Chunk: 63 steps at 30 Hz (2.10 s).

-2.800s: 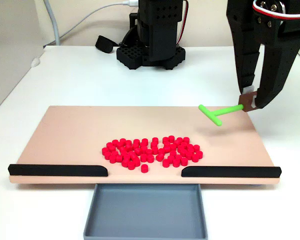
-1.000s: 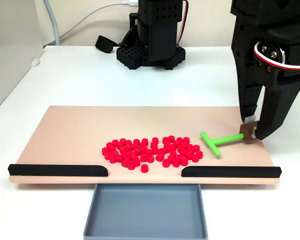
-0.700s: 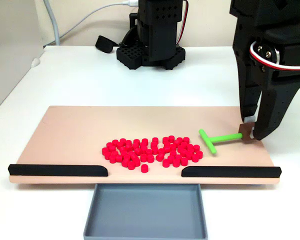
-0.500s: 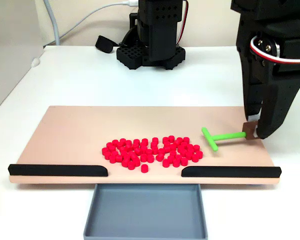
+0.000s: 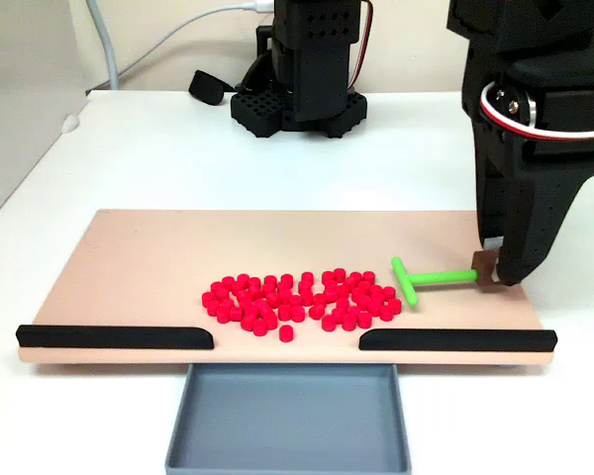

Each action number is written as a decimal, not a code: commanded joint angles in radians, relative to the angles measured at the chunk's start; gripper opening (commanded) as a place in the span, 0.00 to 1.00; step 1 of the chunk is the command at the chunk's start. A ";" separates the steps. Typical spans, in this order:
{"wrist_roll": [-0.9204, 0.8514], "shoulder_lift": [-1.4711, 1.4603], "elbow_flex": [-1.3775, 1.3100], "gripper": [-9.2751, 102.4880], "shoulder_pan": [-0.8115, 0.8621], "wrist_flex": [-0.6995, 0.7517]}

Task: Gather the left side granules

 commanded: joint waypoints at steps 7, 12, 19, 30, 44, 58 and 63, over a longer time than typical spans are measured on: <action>0.032 -0.021 -0.083 0.08 0.005 -0.002; 0.032 -0.029 -0.091 0.08 0.002 -0.002; 0.029 -0.038 -0.095 0.08 0.002 -0.002; 0.035 -0.055 -0.114 0.08 0.008 -0.002; 0.035 -0.069 -0.114 0.08 0.021 -0.002; 0.032 -0.074 -0.114 0.08 0.028 -0.002; 0.032 -0.074 -0.114 0.08 0.031 0.000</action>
